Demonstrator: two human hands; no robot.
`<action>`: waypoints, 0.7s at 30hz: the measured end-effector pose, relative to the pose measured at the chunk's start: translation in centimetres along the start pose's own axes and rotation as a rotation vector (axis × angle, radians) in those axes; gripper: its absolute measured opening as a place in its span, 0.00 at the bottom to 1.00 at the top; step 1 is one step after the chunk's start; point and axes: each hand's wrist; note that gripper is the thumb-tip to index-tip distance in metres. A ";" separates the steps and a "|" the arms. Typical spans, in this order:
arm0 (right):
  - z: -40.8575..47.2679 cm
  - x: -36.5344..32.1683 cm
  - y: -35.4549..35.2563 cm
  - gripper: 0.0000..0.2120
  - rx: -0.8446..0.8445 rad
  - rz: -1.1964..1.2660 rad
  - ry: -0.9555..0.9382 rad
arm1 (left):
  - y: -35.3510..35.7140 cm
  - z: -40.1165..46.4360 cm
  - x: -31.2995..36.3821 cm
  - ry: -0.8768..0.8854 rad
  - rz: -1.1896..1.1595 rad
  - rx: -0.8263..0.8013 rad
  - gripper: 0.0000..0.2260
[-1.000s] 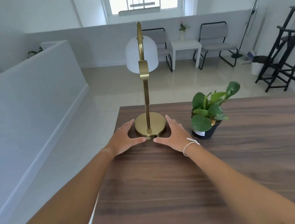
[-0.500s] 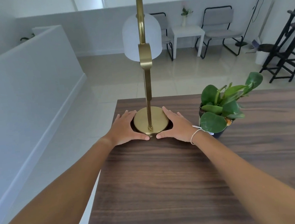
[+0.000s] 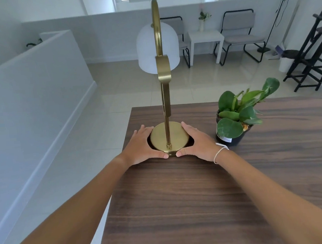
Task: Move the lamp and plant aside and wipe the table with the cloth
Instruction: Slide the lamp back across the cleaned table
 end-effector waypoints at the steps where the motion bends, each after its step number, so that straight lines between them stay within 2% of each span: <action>1: -0.7 0.0 0.2 0.52 0.002 0.004 -0.002 | 0.1 -0.6 0.1 0.001 -0.010 -0.003 0.48; 21: -12.6 1.7 4.2 0.54 -0.023 -0.030 -0.026 | 3.0 -13.1 4.3 0.050 -0.051 0.020 0.44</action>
Point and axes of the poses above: each hand's wrist, its own z-axis towards the middle knuckle, its own y-axis out of the palm, x = y × z, and after that the axes turned 8 degrees about y, right-handed
